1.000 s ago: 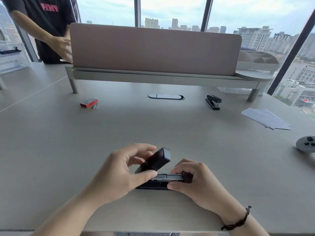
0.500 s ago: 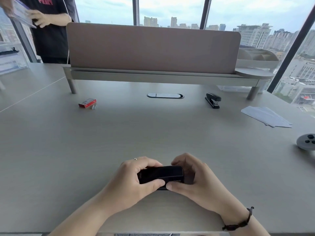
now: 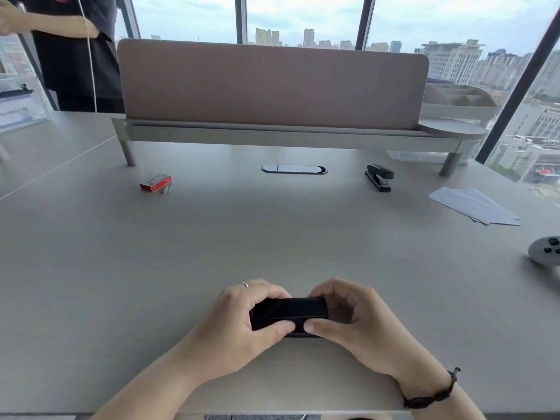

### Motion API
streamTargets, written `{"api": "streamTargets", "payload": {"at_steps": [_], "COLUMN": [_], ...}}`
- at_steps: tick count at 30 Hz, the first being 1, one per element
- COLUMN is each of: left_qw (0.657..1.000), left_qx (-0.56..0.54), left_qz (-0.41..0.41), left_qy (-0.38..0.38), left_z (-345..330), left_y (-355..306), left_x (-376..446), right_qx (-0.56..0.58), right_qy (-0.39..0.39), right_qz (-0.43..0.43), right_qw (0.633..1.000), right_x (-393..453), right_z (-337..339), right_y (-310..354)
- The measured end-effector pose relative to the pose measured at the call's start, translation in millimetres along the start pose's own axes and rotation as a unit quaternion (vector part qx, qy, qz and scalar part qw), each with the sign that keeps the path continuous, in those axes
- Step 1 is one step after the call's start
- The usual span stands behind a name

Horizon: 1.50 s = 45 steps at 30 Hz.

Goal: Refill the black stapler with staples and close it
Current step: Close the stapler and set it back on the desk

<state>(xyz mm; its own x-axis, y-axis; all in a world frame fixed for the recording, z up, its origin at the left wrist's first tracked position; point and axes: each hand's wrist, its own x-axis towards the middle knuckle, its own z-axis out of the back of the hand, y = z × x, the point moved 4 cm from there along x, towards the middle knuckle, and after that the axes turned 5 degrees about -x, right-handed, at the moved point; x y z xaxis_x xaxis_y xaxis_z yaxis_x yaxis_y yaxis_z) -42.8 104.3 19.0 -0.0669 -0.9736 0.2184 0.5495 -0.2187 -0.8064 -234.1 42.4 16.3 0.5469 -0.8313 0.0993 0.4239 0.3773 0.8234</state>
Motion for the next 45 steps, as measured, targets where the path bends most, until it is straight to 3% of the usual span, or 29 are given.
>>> {"api": "streamTargets", "payload": {"at_steps": [12, 23, 31, 45], "left_qw": [1.0, 0.986, 0.998, 0.999], "left_qx": [-0.021, 0.042, 0.01, -0.003], "left_qz": [0.003, 0.026, 0.043, 0.026], "left_qy": [-0.01, -0.159, -0.047, 0.022], "left_z": [3, 17, 9, 9], "left_y": [1, 14, -1, -1], "left_x": [0, -6, -10, -9], "right_qx": [0.024, -0.006, 0.044, 0.105], "right_qy": [-0.002, 0.038, 0.055, 0.058], "right_qz": [0.011, 0.027, 0.02, 0.012], "right_qw": [1.0, 0.999, 0.997, 0.993], "right_x": [-2, -4, -4, -3], "right_z": [-2, -5, -7, -4], "right_y": [7, 10, 7, 6]}}
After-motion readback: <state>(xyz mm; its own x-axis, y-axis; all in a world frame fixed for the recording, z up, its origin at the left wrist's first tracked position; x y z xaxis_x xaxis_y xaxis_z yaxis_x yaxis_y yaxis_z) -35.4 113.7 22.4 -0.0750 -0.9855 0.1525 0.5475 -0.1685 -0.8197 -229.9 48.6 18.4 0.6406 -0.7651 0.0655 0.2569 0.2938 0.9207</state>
